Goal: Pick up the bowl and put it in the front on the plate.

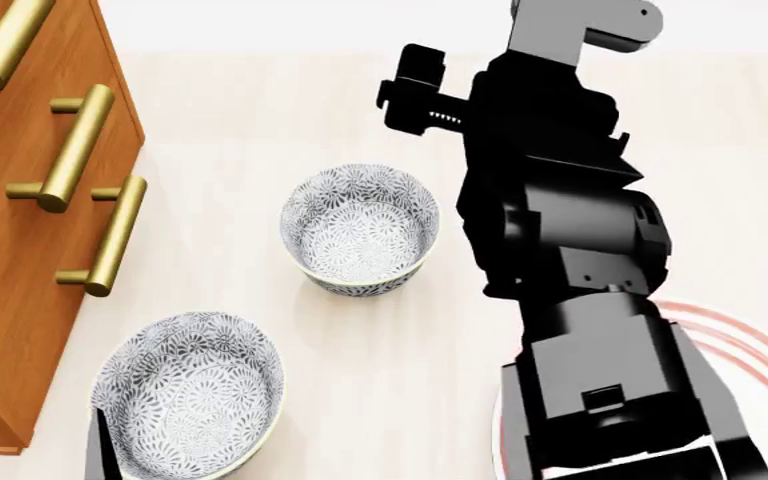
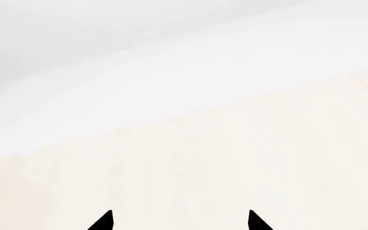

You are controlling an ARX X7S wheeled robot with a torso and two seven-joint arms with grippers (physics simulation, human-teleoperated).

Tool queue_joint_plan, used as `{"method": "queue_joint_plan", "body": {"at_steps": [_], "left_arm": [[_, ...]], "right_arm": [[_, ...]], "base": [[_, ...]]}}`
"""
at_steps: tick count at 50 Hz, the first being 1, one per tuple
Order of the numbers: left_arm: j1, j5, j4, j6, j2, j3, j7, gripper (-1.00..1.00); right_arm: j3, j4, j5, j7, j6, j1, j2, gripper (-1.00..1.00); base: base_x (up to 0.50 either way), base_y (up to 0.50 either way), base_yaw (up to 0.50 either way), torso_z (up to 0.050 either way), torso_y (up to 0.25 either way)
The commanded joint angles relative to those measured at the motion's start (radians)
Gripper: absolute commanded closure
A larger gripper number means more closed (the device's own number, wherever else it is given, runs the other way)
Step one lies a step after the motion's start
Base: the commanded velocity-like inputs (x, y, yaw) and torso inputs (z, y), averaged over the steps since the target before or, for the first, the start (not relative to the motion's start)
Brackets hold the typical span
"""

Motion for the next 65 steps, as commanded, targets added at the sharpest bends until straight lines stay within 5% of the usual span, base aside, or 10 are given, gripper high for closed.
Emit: {"method": "queue_joint_plan", "body": {"at_steps": [1,16,32,65], "left_arm": [[-0.006,0.005,-0.011,-0.007,0.006,-0.006,0.003,-1.0],[-0.007,0.007,-0.009,-0.02,0.001,0.002,-0.004,-1.0],[-0.01,0.005,-0.013,-0.029,-0.005,0.015,-0.005,-1.0],[-0.016,-0.003,-0.018,-0.036,-0.016,0.033,-0.012,-1.0]], "right_arm": [[-0.001,0.064,-0.013,0.005,-0.022,0.01,0.001,-1.0],[0.059,0.039,0.027,0.004,0.018,-0.023,-0.003,-1.0],[0.157,-0.216,0.181,0.122,0.17,-0.127,0.033,-1.0],[0.125,-0.26,0.198,0.13,0.168,-0.207,0.034,-1.0]], "base": [[0.0,0.0,0.0,0.0,0.0],[0.0,0.0,0.0,0.0,0.0],[0.0,0.0,0.0,0.0,0.0],[0.0,0.0,0.0,0.0,0.0]]}}
